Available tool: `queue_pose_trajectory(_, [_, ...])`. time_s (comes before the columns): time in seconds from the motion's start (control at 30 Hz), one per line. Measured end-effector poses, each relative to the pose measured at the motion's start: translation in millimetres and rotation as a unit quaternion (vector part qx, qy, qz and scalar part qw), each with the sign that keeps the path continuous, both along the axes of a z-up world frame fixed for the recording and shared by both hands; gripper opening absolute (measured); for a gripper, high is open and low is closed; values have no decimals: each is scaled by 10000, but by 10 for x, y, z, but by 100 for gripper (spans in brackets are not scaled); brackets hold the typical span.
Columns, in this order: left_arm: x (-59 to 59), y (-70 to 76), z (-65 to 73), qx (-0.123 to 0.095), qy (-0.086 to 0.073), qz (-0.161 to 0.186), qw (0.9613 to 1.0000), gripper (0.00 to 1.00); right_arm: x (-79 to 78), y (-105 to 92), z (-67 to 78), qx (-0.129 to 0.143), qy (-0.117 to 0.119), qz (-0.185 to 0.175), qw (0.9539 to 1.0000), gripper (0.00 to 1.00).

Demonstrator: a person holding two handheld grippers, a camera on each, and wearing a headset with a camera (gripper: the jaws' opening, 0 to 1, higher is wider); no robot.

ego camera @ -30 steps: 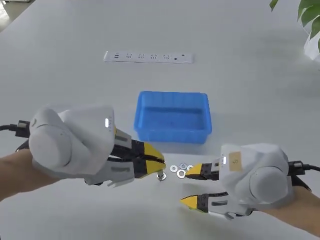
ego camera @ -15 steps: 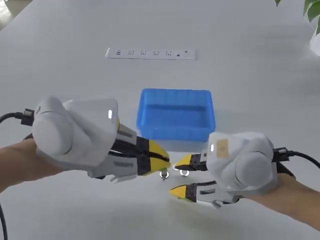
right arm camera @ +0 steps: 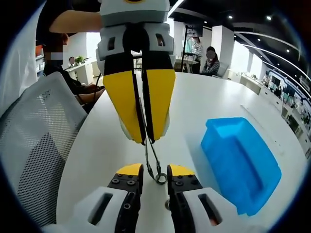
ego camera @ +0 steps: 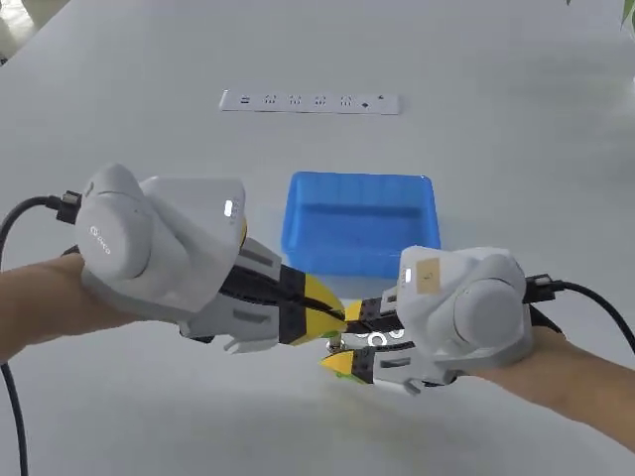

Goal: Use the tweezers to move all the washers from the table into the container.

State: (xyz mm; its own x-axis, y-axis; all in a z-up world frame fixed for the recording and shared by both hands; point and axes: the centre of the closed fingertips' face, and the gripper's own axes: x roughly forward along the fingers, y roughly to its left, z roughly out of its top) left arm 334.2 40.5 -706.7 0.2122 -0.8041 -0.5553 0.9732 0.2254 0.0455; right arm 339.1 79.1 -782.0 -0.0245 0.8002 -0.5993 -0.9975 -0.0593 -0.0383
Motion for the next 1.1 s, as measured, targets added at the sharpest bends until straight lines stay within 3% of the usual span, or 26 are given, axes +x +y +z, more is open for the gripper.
queue_pose_trajectory(0.2, [18, -13, 0, 3, 67, -84, 9999, 5, -32, -8, -60, -135, -50, 164, 9998, 16])
queue_pose_trajectory(0.57, [12, -43, -10, -13, 84, -158, 9998, 5, -20, -10, -55, -108, -227, 302, 9992, 10])
queue_pose_trajectory(0.8, [38, 34, -28, -39, 160, 100, 9998, 6, -12, 15, -51, -117, -196, 247, 9994, 9])
queue_pose_trajectory(0.93, [37, 83, -73, 106, 183, 201, 9996, 8, -23, 21, -46, -135, -215, 278, 9993, 9])
queue_pose_trajectory(1.0, [37, 55, -13, -230, 374, 389, 9983, 12, -20, 17, -49, -137, -204, 255, 9994, 9])
queue_pose_trajectory(1.03, [47, 63, -3, -262, 411, 459, 9978, 14, -19, 15, -50, -134, -197, 245, 9994, 9])
queue_pose_trajectory(1.1, [60, 93, -16, -101, 249, 385, 9989, 14, -16, 12, -44, -115, -195, 222, 9995, 9])
